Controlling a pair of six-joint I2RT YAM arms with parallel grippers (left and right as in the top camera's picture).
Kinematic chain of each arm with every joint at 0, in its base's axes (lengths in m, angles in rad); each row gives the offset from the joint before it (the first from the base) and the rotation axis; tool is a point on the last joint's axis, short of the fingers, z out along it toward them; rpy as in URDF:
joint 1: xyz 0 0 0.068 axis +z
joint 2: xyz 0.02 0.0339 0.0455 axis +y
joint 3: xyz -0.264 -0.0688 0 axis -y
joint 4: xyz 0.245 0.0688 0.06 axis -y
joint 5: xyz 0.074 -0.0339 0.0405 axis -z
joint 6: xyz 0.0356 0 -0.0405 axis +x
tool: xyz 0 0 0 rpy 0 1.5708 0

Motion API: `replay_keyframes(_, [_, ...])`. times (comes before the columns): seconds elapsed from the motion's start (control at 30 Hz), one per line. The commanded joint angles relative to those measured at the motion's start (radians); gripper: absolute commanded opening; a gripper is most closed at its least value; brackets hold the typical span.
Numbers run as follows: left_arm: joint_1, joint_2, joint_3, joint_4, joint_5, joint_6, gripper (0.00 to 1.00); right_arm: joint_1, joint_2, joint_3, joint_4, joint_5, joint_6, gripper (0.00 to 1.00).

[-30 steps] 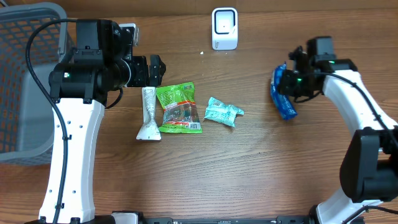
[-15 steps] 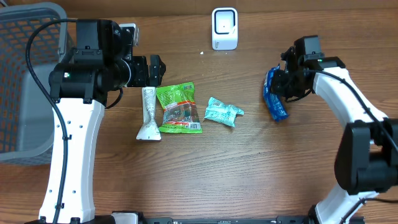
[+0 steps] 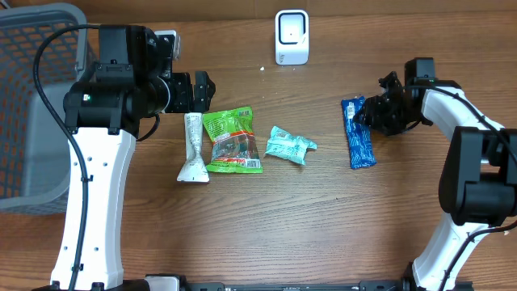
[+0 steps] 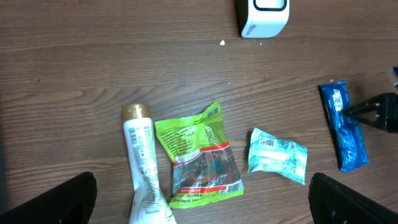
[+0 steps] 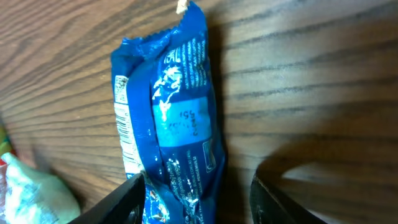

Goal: Scan the item barcode

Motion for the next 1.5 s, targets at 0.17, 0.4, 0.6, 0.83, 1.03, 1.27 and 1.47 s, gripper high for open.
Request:
replay_keyframes(0.17, [-0.002,0.004,0.015,0.0,0.015,0.019,1.0,-0.023,0.066,-0.006,0.14,-0.135,-0.081,0.52])
replay_keyframes(0.4, [-0.002,0.004,0.015,0.001,0.016,0.019,1.0,-0.022,0.137,-0.006,0.123,-0.152,-0.08,0.35])
replay_keyframes(0.6, [-0.002,0.004,0.015,0.001,0.015,0.019,1.0,-0.023,0.136,-0.005,0.098,-0.22,-0.081,0.26])
replay_keyframes(0.83, [-0.002,0.004,0.015,0.001,0.015,0.019,1.0,-0.022,0.136,-0.006,0.005,-0.25,-0.105,0.51])
replay_keyframes(1.03, [-0.002,0.004,0.015,0.0,0.016,0.019,1.0,0.027,0.145,-0.077,-0.011,-0.165,-0.125,0.51])
replay_keyframes(1.27, [-0.002,0.004,0.015,0.001,0.016,0.019,1.0,0.036,0.143,-0.128,-0.042,-0.118,-0.121,0.35])
replay_keyframes(1.47, [-0.002,0.004,0.015,0.001,0.016,0.019,1.0,0.011,0.077,-0.095,-0.095,-0.11,-0.117,0.29])
